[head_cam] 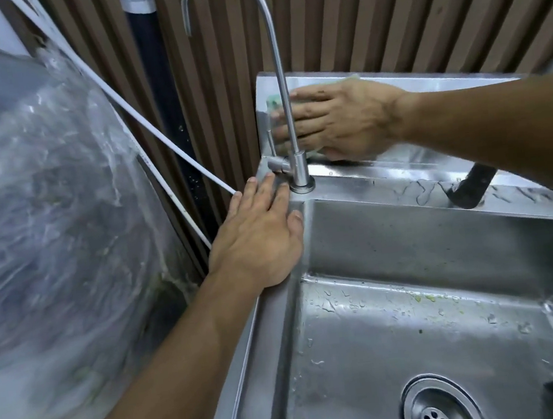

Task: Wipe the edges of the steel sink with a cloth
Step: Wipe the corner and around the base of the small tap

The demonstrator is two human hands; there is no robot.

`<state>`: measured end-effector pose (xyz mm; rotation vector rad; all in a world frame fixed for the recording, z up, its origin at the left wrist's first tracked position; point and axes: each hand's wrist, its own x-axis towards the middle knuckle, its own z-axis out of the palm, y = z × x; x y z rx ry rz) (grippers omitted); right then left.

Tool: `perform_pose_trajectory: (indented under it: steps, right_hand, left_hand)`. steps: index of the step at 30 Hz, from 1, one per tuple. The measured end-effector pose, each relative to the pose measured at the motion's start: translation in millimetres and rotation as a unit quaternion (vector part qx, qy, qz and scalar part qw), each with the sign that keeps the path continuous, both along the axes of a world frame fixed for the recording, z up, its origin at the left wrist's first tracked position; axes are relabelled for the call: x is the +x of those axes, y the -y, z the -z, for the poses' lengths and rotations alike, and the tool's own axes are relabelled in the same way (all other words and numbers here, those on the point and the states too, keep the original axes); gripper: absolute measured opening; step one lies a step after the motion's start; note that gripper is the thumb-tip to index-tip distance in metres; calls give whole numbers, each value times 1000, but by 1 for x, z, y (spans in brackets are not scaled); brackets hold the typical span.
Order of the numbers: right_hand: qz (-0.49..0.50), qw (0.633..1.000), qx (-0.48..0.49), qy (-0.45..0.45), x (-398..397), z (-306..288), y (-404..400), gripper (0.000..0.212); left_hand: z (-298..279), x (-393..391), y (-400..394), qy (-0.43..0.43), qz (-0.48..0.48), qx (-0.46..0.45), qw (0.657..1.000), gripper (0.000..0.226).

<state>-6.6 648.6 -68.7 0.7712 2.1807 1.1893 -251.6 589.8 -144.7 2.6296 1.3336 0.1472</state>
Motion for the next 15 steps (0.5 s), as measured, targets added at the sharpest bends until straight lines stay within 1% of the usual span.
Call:
perform_pose_trajectory:
  steps: [2,4,8,11,15]
  right_hand:
    - [2,999,25,-23,-17,-2,-13,65]
    - [23,996,47,-67,-20,-4,-13,65]
    - [75,983,98,-138,1,15,21,63]
    - [83,987,87,-108,6,22,35,65]
    - [47,997,25,-50,5,-23,23,68]
  left_hand:
    - [0,1,-2,5,2,-5,1000,60]
    - [0,0,-5,6,2,-13,1000,60]
    - [-1,0,-4,-14,8,-5,1000,60]
    - [-4,-2,2,-23,7,-10,1000,60]
    - [-5,-2,3,-15,4,-15,1000,59]
